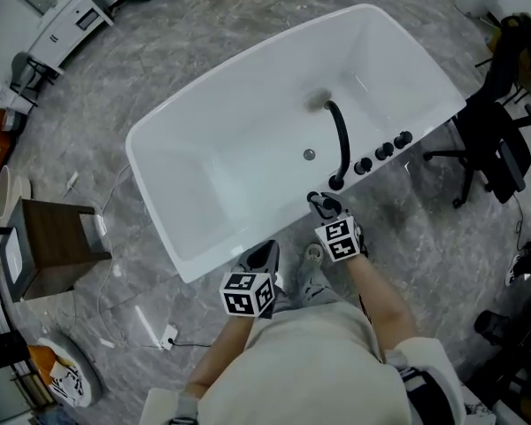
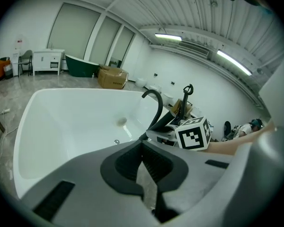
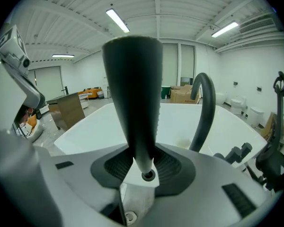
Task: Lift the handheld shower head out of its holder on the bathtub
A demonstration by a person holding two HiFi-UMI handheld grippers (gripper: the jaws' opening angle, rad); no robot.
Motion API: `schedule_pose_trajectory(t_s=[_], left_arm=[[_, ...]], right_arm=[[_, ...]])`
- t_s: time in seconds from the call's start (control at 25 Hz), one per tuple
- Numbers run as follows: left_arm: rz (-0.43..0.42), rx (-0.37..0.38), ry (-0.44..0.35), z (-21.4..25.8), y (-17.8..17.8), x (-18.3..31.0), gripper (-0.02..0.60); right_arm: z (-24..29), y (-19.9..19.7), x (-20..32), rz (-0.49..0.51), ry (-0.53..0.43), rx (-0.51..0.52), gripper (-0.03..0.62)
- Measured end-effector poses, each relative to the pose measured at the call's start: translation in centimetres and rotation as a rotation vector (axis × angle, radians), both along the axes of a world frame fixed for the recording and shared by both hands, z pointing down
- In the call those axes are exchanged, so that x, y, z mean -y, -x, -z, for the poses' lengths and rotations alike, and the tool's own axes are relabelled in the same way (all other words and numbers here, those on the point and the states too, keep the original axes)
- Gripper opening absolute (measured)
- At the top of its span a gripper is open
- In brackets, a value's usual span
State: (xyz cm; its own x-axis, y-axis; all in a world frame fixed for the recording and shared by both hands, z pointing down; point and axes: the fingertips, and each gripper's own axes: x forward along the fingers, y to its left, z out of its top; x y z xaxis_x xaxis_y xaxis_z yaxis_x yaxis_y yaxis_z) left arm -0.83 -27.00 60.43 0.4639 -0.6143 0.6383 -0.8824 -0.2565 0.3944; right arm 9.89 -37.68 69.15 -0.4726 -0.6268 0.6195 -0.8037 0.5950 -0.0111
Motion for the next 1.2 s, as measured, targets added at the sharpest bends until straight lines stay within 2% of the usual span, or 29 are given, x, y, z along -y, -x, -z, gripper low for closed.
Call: schedule_pose_trajectory(t_s=[0.24, 0.76, 1.2], left_arm=[[-0.055, -0.015, -0.022, 0.8, 0.4, -1.7, 0.020], [-0.145, -0.054, -0.084, 2.2, 0.8, -5.2, 0.020], [-0.165, -0.065, -0.106, 2.5, 2.6, -9.5, 0.020]], right_arm=[[3.8, -0.5, -1.4, -0.117, -0.060, 0.051, 0.143], [11.8, -0.5, -6.2, -0.215, -0.203, 0.089, 0.143], [18.4, -0.1, -11.3, -0.277, -0.359, 0.131, 0.143]])
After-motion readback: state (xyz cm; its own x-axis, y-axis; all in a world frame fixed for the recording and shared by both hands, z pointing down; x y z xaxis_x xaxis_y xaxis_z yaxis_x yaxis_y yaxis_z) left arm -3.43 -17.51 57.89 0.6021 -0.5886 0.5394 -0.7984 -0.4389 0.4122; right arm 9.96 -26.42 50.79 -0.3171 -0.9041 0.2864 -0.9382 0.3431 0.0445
